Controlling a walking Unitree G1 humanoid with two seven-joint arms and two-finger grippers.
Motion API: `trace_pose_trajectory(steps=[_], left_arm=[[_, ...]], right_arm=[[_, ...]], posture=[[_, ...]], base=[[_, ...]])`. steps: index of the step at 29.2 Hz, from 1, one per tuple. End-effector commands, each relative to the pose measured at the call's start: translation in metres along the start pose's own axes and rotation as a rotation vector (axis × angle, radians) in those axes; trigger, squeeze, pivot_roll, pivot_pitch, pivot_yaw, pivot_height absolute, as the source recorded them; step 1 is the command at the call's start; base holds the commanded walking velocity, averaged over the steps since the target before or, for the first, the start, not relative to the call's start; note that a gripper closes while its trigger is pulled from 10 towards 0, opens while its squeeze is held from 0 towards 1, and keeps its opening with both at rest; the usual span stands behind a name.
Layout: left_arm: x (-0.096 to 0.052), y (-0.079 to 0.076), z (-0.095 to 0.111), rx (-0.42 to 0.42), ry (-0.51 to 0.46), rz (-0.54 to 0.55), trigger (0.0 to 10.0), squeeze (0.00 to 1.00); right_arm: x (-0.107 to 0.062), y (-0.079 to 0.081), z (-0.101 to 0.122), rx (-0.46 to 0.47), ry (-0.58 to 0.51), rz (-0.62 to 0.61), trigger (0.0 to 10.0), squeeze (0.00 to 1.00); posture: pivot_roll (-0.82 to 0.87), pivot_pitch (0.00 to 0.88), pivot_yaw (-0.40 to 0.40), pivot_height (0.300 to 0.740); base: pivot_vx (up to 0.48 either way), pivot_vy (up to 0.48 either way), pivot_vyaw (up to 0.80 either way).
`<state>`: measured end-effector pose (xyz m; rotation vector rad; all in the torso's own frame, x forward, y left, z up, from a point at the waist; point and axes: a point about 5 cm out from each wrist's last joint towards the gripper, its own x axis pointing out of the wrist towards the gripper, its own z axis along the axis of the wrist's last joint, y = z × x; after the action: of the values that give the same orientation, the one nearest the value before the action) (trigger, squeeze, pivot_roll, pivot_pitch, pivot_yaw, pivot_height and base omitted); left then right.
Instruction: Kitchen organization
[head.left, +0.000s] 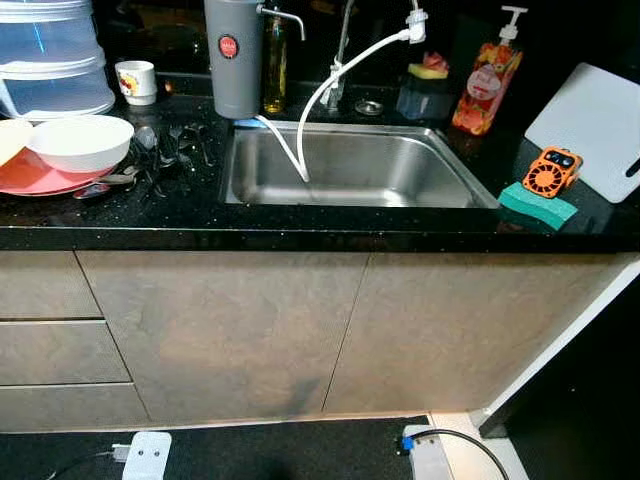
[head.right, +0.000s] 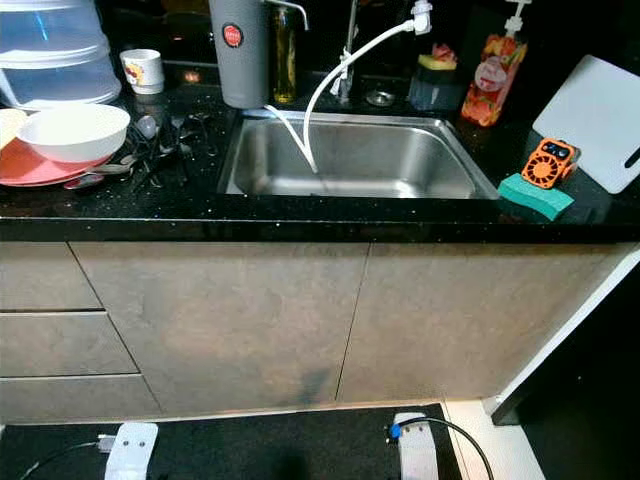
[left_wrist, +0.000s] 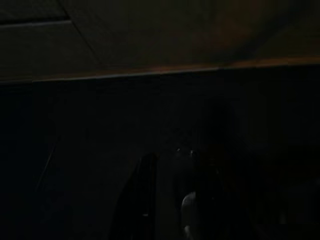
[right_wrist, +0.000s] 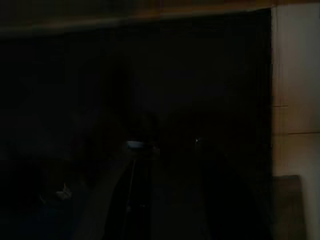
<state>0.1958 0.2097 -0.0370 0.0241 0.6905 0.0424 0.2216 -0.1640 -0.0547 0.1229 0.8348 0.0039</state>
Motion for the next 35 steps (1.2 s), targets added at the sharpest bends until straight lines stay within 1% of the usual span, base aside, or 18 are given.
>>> trace_pose_trajectory(steps=[1, 2, 4, 6, 8, 9, 13, 15, 17, 18, 20, 25, 26, 30, 35], left_arm=[[0.001, -0.003, -0.006, -0.028, 0.016, -0.007, 10.0, 0.0], [0.002, -0.005, -0.005, -0.01, 0.006, -0.014, 10.0, 0.0], [0.004, -0.006, -0.003, -0.001, 0.002, -0.017, 10.0, 0.0], [0.008, -0.007, 0.001, 0.0, -0.023, -0.027, 10.0, 0.0], [0.009, -0.006, 0.002, 0.002, -0.025, -0.028, 10.0, 0.0], [0.012, -0.004, 0.005, 0.009, -0.039, -0.038, 10.0, 0.0], [0.013, 0.0, 0.008, 0.006, -0.049, -0.039, 10.0, 0.0], [0.014, 0.006, 0.008, -0.034, -0.044, -0.014, 10.0, 0.0], [0.015, 0.008, 0.008, -0.033, -0.039, -0.005, 10.0, 0.0], [0.015, 0.01, 0.007, -0.015, -0.036, -0.016, 10.0, 0.0], [0.015, 0.01, 0.007, -0.001, -0.037, -0.022, 10.0, 0.0], [0.017, 0.008, 0.008, -0.019, -0.048, -0.021, 10.0, 0.0], [0.018, 0.007, 0.007, -0.032, -0.046, -0.025, 10.0, 0.0], [0.019, 0.005, 0.006, -0.041, -0.039, -0.033, 10.0, 0.0], [0.019, 0.002, 0.007, -0.048, -0.045, -0.046, 10.0, 0.0]], right_arm=[[0.0, 0.002, -0.004, 0.063, -0.004, 0.009, 10.0, 0.0], [0.001, 0.004, -0.006, 0.071, 0.004, 0.023, 10.0, 0.0], [0.001, 0.006, -0.008, 0.062, 0.018, 0.03, 10.0, 0.0], [0.003, 0.006, -0.012, 0.054, 0.036, 0.032, 10.0, 0.0], [0.003, 0.006, -0.012, 0.055, 0.036, 0.032, 10.0, 0.0], [0.004, 0.007, -0.013, 0.062, 0.031, 0.038, 10.0, 0.0], [0.004, 0.008, -0.016, 0.069, 0.035, 0.046, 10.0, 0.0], [0.004, 0.008, -0.019, 0.068, 0.041, 0.044, 10.0, 0.0], [0.003, 0.008, -0.021, 0.07, 0.041, 0.043, 10.0, 0.0], [0.003, 0.007, -0.025, 0.079, 0.042, 0.04, 10.0, 0.0], [0.002, 0.007, -0.026, 0.08, 0.045, 0.037, 10.0, 0.0], [0.002, 0.0, -0.026, 0.076, 0.042, -0.006, 10.0, 0.0], [0.003, 0.0, -0.026, 0.075, 0.04, -0.006, 10.0, 0.0], [0.003, -0.001, -0.024, 0.061, 0.038, -0.003, 10.0, 0.0], [0.003, -0.002, -0.021, 0.064, 0.028, -0.011, 10.0, 0.0]], posture=[[0.07, 0.068, -0.044, 0.74], [0.07, 0.068, -0.044, 0.74], [0.08, 0.068, -0.036, 0.74], [0.08, 0.068, -0.02, 0.74], [0.08, 0.068, -0.02, 0.74], [0.08, 0.068, 0.0, 0.74], [0.09, 0.071, 0.026, 0.74], [0.09, 0.073, 0.044, 0.74], [0.09, 0.074, 0.05, 0.74], [0.09, 0.074, 0.066, 0.74], [0.09, 0.074, 0.067, 0.74], [0.08, 0.074, 0.069, 0.74], [0.08, 0.072, 0.065, 0.74], [0.08, 0.077, 0.064, 0.74], [0.08, 0.08, 0.058, 0.74]], base=[[0.0, 0.0, 0.0], [0.0, 0.0, 0.0], [0.0, 0.0, 0.0], [0.0, 0.0, 0.0], [0.0, 0.0, 0.0], [0.0, 0.0, 0.0], [0.0, 0.0, 0.0], [0.0, 0.0, 0.0], [0.0, 0.0, 0.0], [0.0, 0.0, 0.0], [0.0, 0.0, 0.0], [0.0, 0.0, 0.0], [0.0, 0.0, 0.0], [0.0, 0.0, 0.0], [0.0, 0.405, 0.0]])
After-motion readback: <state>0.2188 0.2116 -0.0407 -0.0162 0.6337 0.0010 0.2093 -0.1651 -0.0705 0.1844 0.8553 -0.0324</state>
